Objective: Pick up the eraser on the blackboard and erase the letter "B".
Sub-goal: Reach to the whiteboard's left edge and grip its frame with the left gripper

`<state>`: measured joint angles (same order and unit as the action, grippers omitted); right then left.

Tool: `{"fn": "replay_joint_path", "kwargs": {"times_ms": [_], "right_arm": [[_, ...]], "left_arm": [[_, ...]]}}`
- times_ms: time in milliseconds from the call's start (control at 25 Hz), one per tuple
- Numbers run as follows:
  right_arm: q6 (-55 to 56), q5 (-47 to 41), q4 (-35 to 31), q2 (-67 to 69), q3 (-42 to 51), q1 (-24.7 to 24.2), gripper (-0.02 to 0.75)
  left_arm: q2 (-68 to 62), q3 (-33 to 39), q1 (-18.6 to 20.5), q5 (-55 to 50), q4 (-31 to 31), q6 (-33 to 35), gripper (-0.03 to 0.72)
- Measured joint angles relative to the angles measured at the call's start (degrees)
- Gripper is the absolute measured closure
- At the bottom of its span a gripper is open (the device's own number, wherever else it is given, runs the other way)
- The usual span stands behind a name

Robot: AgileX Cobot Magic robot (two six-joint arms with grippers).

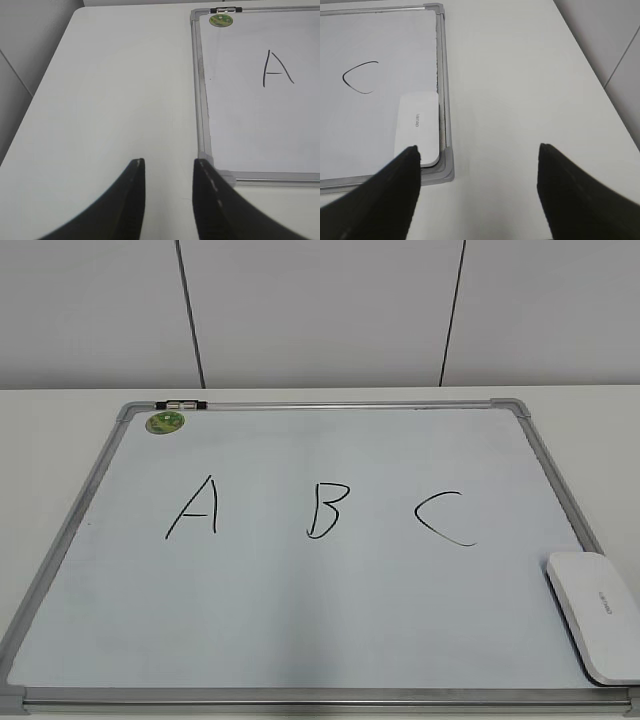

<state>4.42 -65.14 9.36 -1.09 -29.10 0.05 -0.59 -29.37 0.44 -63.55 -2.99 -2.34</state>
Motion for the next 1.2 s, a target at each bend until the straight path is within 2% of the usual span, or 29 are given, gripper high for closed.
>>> {"fn": "replay_joint_path", "kwargs": {"times_ms": [1000, 1200], "right_arm": [[0.00, 0.00, 0.00, 0.00, 0.00, 0.00, 0.176], [0.00, 0.00, 0.00, 0.00, 0.00, 0.00, 0.176]], "left_arm": [[0.00, 0.00, 0.00, 0.00, 0.00, 0.00, 0.456], [0.00, 0.00, 0.00, 0.00, 0.00, 0.00, 0.419]]}}
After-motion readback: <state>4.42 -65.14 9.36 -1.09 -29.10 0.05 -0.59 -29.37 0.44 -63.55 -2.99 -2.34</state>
